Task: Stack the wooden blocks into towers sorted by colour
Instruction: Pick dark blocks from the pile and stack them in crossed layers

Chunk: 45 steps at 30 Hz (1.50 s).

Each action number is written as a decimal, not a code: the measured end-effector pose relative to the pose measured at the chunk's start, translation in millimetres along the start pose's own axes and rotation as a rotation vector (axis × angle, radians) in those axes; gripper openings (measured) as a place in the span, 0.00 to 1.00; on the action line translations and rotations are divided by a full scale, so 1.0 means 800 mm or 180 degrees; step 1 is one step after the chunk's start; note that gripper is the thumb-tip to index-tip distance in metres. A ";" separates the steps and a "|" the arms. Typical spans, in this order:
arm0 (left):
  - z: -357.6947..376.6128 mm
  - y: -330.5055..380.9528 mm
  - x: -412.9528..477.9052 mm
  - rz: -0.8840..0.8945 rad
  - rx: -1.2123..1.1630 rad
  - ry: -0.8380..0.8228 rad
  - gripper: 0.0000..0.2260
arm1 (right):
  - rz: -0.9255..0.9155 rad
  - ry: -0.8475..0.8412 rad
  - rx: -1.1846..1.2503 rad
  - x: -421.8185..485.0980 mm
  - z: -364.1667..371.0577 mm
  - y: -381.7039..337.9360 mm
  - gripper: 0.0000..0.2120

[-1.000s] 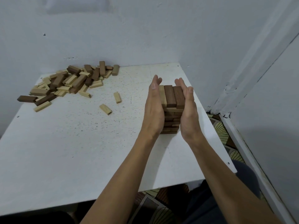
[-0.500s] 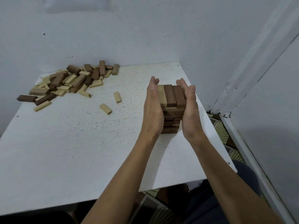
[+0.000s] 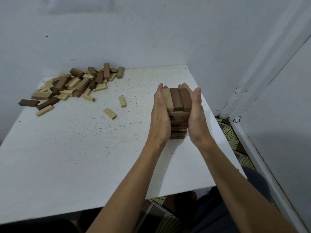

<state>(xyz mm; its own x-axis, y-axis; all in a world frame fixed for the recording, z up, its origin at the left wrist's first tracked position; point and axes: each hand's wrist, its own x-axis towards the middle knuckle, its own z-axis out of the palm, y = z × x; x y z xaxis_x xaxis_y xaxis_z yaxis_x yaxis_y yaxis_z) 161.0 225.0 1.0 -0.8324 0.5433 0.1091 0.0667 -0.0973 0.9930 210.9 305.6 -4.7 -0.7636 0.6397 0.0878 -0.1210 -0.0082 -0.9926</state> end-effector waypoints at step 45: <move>-0.005 -0.050 -0.009 -0.0487 -0.0314 -0.0176 0.34 | 0.0380 -0.0069 0.0562 -0.023 0.000 0.042 0.29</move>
<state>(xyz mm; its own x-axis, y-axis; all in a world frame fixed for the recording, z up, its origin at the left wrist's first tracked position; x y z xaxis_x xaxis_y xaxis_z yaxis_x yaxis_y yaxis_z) 162.5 221.9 -39.6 -0.7970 0.6027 -0.0378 -0.1148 -0.0898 0.9893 220.9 293.5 -39.3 -0.7924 0.6094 -0.0259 -0.1367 -0.2187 -0.9662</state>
